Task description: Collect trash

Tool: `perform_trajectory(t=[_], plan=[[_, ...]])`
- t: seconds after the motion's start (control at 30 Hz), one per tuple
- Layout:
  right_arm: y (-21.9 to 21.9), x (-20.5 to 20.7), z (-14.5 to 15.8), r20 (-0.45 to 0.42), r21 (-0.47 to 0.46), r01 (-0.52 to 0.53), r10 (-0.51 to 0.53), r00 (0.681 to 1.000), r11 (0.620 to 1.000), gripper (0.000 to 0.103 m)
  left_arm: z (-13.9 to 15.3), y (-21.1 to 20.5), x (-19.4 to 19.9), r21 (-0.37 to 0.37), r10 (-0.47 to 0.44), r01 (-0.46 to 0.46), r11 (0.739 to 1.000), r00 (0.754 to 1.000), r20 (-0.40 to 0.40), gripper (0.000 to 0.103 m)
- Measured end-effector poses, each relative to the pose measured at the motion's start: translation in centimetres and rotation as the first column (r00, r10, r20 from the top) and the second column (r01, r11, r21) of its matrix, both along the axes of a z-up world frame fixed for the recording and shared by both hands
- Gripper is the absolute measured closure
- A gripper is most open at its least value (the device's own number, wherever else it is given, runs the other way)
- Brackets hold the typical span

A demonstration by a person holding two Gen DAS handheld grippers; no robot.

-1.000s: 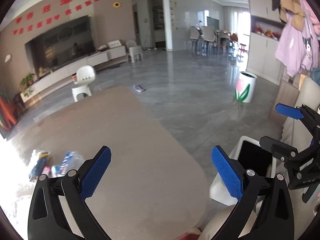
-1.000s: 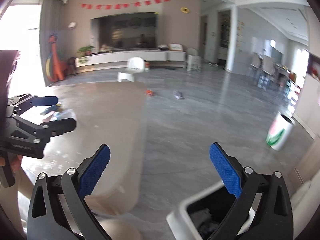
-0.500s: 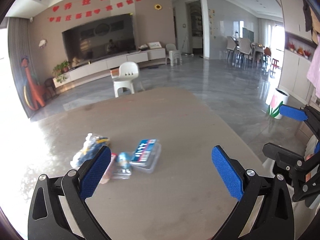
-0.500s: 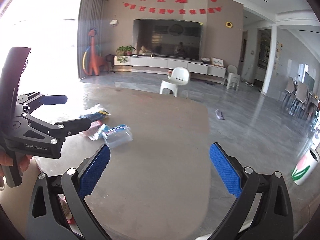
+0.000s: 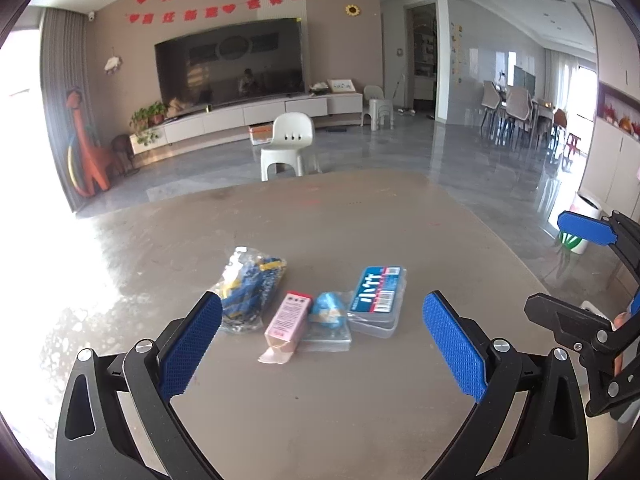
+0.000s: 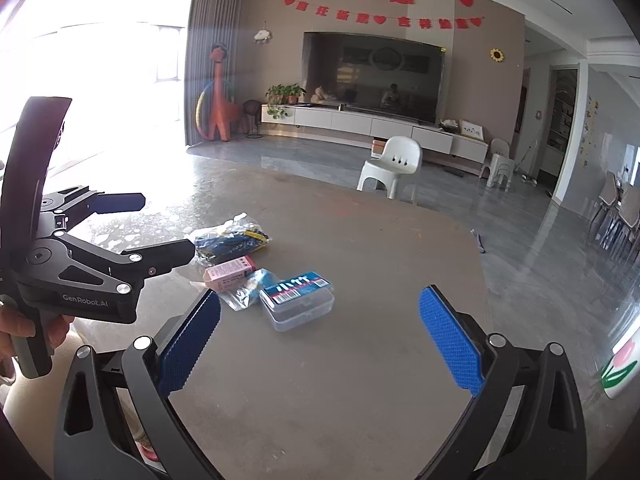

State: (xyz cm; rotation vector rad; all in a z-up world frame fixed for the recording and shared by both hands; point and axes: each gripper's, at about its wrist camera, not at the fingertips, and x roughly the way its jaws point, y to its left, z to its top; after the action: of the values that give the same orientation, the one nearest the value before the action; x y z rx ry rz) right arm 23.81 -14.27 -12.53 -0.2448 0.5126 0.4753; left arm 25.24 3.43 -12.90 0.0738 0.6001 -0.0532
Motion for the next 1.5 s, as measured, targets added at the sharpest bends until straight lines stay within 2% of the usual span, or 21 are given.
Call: perform_trajectory(t=[0.27,0.43,0.5,0.6,0.67,0.77,0.87,0.97,1.0,1.03,1.07,1.1,1.13,1.17,1.2,1.23,1.3,1.5], plan=[[4.5,2.8,-1.8,-0.004,-0.010,-0.034,0.033,0.999,0.999,0.004,-2.0,4.6,3.4,-0.029,0.045,-0.045,0.999,0.999,-0.011,0.005],[6.5,5.1,-3.0,-0.018,0.003,-0.062,0.062,0.998,0.998,0.004,-3.8,6.8,5.7,-0.005,0.081,-0.082,0.997,0.996,-0.031,0.005],[7.1,5.9,-3.4,-0.020,0.004,-0.068,0.068,0.997,0.998,0.004,-4.9,7.6,6.8,0.027,0.129,-0.128,0.991,0.991,-0.028,0.005],[7.9,6.7,-4.2,-0.032,-0.001,-0.083,0.083,0.996,0.997,0.004,-6.5,8.8,8.1,-0.008,0.149,-0.149,0.989,0.987,-0.057,0.005],[8.0,7.0,-4.7,-0.038,-0.003,-0.097,0.096,0.995,0.995,0.004,-7.2,9.2,8.5,-0.010,0.138,-0.140,0.990,0.988,-0.070,0.005],[8.5,7.7,-5.5,-0.048,-0.012,-0.116,0.115,0.992,0.993,0.004,-8.0,9.3,9.2,0.030,0.124,-0.122,0.992,0.989,-0.086,0.005],[8.6,7.9,-6.1,-0.057,-0.011,-0.124,0.123,0.991,0.992,0.004,-9.2,10.2,10.1,-0.034,0.090,-0.096,0.995,0.984,-0.152,0.005],[8.6,8.0,-6.4,-0.062,-0.007,-0.132,0.132,0.989,0.991,0.004,-10.1,10.6,10.7,-0.045,0.072,-0.081,0.996,0.983,-0.171,0.008],[8.6,8.0,-6.5,-0.065,-0.006,-0.134,0.134,0.989,0.991,0.004,-10.4,10.6,11.1,-0.044,0.068,-0.077,0.996,0.980,-0.187,0.019],[8.5,8.0,-6.5,-0.065,-0.007,-0.135,0.135,0.989,0.991,0.004,-10.9,10.5,11.5,-0.036,0.061,-0.070,0.997,0.973,-0.222,0.034],[8.3,8.0,-6.5,-0.064,-0.007,-0.135,0.135,0.989,0.991,0.004,-11.2,10.3,11.7,-0.032,0.053,-0.063,0.998,0.969,-0.240,0.039],[8.2,7.9,-6.5,-0.061,-0.010,-0.133,0.132,0.989,0.991,0.004,-11.3,10.1,11.7,-0.030,0.044,-0.054,0.998,0.968,-0.246,0.051],[8.1,7.9,-6.5,-0.057,-0.013,-0.128,0.127,0.990,0.992,0.004,-11.1,10.1,11.5,-0.038,0.036,-0.047,0.998,0.970,-0.240,0.064],[8.1,8.0,-6.6,-0.059,-0.017,-0.120,0.118,0.991,0.993,0.004,-10.9,10.1,11.3,-0.056,0.027,-0.041,0.998,0.973,-0.229,0.068],[7.9,8.2,-6.7,-0.069,-0.022,-0.105,0.103,0.992,0.994,0.004,-10.4,10.0,10.9,-0.060,0.039,-0.052,0.997,0.978,-0.206,0.077],[7.6,8.3,-6.9,-0.081,-0.019,-0.091,0.089,0.993,0.996,0.004,-10.1,9.8,10.5,-0.050,0.053,-0.063,0.997,0.981,-0.186,0.081],[6.7,8.8,-7.2,-0.108,0.002,-0.060,0.060,0.992,0.998,0.004,-8.7,9.1,9.4,-0.039,0.067,-0.072,0.997,0.990,-0.121,0.083],[5.7,9.4,-7.6,-0.125,-0.015,-0.023,0.021,0.992,1.000,0.004,-7.9,6.7,8.0,0.004,0.009,-0.009,1.000,0.998,-0.066,0.083]])
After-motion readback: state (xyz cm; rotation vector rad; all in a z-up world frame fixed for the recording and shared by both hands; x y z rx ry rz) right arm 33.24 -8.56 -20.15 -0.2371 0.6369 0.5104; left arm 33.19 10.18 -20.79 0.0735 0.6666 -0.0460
